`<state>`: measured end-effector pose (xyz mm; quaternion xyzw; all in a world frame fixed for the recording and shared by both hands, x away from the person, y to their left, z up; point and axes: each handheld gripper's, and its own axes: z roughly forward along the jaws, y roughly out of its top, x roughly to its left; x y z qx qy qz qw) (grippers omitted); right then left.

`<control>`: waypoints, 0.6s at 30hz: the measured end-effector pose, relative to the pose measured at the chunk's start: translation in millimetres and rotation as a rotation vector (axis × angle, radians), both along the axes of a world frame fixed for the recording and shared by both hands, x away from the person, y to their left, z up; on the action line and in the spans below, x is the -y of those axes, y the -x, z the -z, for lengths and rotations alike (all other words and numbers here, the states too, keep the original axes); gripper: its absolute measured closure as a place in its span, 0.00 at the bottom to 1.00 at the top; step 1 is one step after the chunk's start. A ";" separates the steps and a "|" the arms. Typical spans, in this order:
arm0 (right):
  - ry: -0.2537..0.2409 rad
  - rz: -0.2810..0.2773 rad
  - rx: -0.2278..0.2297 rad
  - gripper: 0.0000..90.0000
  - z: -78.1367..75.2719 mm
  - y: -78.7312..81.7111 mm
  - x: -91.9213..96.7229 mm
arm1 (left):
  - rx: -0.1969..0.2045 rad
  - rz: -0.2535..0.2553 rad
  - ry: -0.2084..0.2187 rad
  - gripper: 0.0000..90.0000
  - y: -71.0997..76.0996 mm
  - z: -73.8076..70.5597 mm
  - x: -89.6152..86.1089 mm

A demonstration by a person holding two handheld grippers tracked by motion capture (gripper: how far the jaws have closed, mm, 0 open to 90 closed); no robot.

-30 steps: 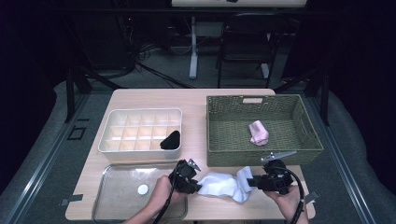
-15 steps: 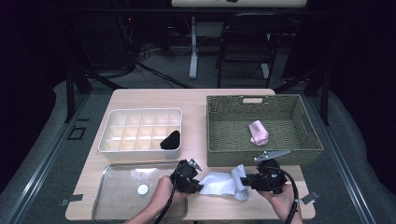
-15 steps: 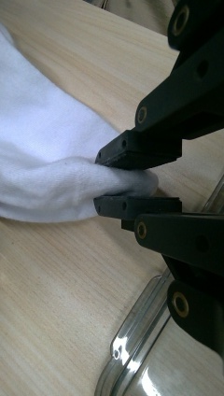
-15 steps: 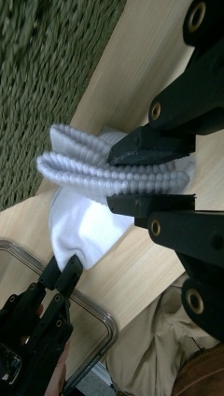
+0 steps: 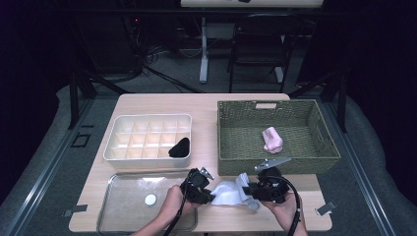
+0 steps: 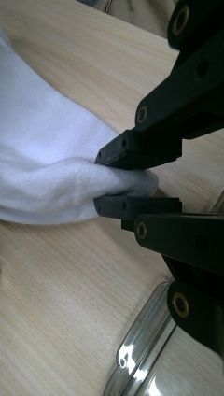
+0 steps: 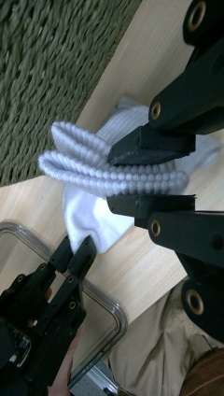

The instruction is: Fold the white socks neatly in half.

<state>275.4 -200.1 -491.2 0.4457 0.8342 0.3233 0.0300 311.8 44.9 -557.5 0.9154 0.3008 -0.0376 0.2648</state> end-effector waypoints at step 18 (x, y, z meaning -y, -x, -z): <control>0.050 -0.030 0.004 0.83 14.6 -2.5 -30.5 | -0.011 -0.008 0.015 0.85 0.3 1.5 3.2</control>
